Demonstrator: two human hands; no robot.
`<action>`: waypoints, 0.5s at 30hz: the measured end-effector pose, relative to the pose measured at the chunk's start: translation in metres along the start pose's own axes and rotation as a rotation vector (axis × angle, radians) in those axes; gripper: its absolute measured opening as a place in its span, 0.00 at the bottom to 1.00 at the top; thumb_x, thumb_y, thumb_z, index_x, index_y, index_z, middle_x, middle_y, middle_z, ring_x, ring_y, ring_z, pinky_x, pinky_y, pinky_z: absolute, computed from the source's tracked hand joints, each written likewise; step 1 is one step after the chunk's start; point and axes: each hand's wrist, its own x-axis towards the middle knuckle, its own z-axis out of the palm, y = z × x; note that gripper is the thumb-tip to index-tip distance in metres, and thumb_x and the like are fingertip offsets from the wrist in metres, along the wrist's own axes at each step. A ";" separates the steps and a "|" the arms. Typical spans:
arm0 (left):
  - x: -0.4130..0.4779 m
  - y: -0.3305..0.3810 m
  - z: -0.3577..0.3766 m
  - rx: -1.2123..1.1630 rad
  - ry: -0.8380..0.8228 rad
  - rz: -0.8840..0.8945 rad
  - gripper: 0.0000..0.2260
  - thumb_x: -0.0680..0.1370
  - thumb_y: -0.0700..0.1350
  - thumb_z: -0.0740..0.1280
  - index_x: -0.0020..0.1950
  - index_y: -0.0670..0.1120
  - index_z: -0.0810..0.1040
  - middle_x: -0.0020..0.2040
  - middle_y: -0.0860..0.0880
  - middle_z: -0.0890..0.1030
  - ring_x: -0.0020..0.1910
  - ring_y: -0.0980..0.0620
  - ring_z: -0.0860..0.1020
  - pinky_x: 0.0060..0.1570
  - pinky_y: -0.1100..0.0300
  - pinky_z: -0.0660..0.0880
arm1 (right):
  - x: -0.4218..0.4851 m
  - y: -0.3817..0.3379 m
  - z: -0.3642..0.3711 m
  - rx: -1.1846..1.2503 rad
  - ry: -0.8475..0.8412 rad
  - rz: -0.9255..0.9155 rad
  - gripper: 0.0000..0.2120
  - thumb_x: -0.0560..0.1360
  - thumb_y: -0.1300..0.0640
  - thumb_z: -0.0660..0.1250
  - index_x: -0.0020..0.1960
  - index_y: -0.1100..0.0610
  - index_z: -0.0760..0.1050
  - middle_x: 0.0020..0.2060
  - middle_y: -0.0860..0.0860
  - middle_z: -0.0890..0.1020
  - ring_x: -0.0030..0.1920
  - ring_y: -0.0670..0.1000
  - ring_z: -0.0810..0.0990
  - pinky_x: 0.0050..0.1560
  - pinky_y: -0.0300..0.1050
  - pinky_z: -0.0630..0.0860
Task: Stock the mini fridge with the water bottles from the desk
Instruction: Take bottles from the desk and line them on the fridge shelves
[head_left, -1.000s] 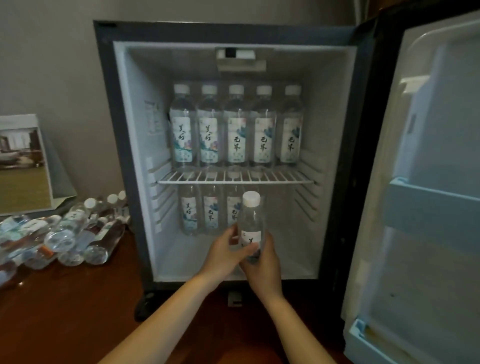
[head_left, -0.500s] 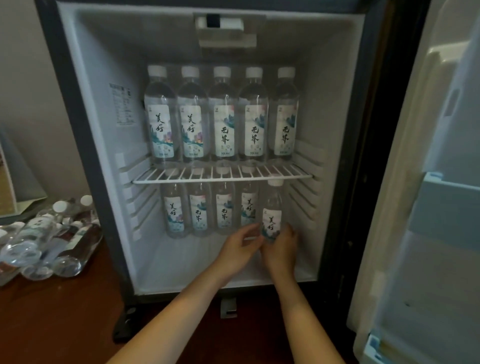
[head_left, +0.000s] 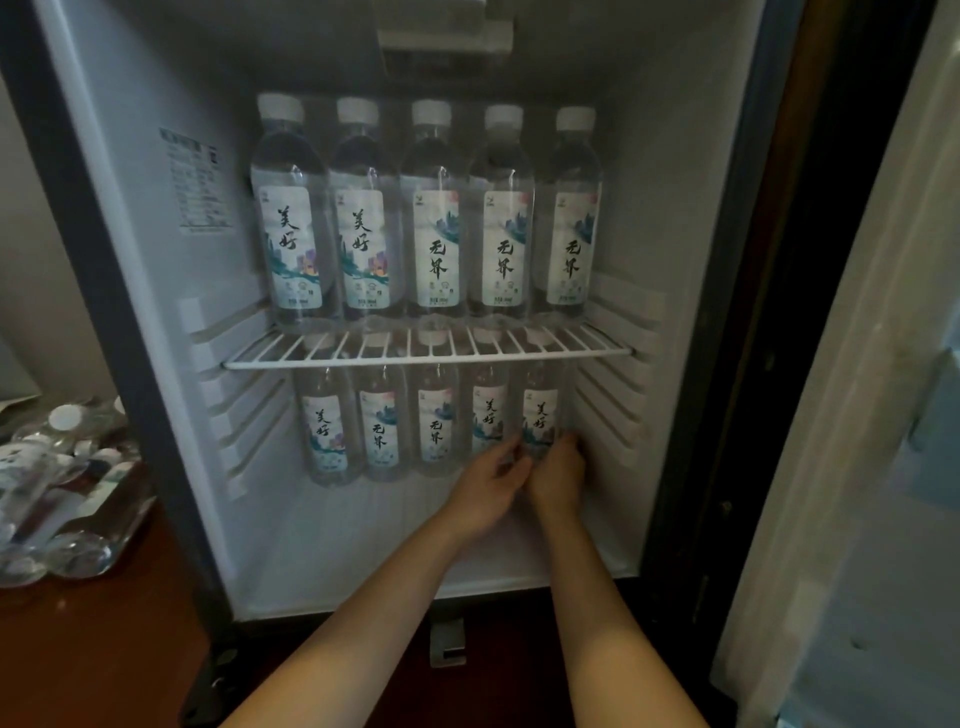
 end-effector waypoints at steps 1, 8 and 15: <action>0.002 -0.001 -0.001 0.001 -0.004 0.001 0.21 0.81 0.42 0.59 0.73 0.42 0.61 0.69 0.46 0.70 0.61 0.59 0.68 0.56 0.72 0.64 | 0.002 0.000 0.001 0.022 -0.013 -0.002 0.13 0.76 0.62 0.63 0.60 0.64 0.69 0.55 0.62 0.77 0.56 0.60 0.77 0.49 0.46 0.70; 0.011 -0.008 -0.013 -0.032 0.049 0.007 0.18 0.81 0.38 0.58 0.71 0.40 0.65 0.62 0.52 0.70 0.59 0.60 0.67 0.45 0.83 0.65 | 0.016 -0.005 0.010 -0.038 -0.045 0.016 0.23 0.72 0.56 0.71 0.61 0.66 0.68 0.59 0.63 0.77 0.59 0.61 0.76 0.54 0.49 0.73; 0.003 -0.007 -0.021 -0.050 0.112 0.005 0.14 0.80 0.38 0.59 0.66 0.39 0.71 0.56 0.49 0.74 0.54 0.59 0.72 0.44 0.82 0.67 | 0.018 -0.004 0.013 -0.087 -0.059 0.015 0.22 0.74 0.58 0.68 0.63 0.66 0.65 0.60 0.63 0.75 0.60 0.62 0.76 0.53 0.49 0.73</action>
